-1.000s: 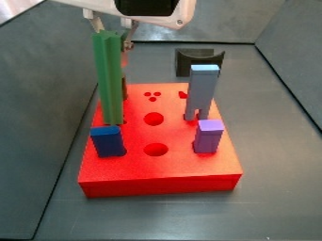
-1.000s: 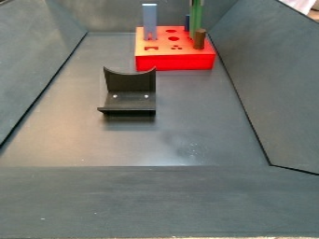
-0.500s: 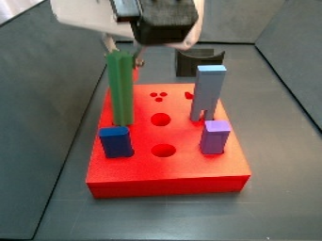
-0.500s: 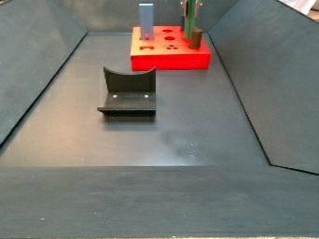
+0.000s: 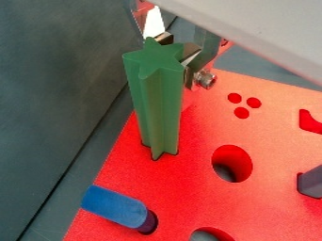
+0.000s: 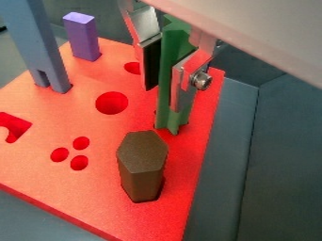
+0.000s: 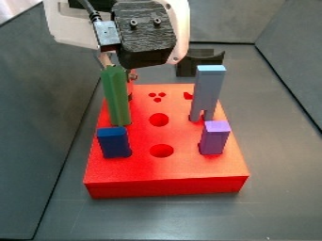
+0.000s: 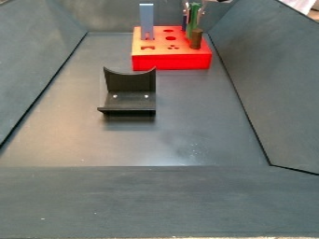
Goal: Pick up the star object. Move up. Move to above the board. Insert the star object.
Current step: Insert the star object.
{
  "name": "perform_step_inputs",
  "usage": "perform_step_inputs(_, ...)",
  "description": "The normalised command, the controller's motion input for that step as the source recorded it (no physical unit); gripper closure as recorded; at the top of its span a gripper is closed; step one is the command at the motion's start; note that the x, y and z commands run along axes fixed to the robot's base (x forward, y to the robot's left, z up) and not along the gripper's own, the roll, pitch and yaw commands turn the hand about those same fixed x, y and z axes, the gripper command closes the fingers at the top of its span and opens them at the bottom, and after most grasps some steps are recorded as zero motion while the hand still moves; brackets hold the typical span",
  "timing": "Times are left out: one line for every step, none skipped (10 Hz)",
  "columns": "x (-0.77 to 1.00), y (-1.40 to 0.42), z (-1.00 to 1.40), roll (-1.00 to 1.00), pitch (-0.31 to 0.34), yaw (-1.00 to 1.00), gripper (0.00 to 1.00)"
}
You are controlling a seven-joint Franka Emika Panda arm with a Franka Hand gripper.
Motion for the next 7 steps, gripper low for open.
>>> perform_step_inputs(0.0, 0.21, -0.39, 0.15, -0.1, 0.29, 1.0)
perform_step_inputs(0.0, 0.1, -0.02, 0.0, -0.154, 0.11, 1.0)
perform_step_inputs(-0.02, 0.15, -0.03, 0.0, -0.131, 0.1, 1.0)
perform_step_inputs(0.0, 0.27, 0.0, 0.0, -0.07, 0.23, 1.0)
perform_step_inputs(-0.02, 0.04, -0.08, 0.05, -0.073, 0.11, 1.0)
perform_step_inputs(-0.06, 0.0, 0.0, 0.0, -0.041, 0.0, 1.0)
perform_step_inputs(0.0, 0.0, 0.0, 0.0, 0.0, 0.0, 1.0)
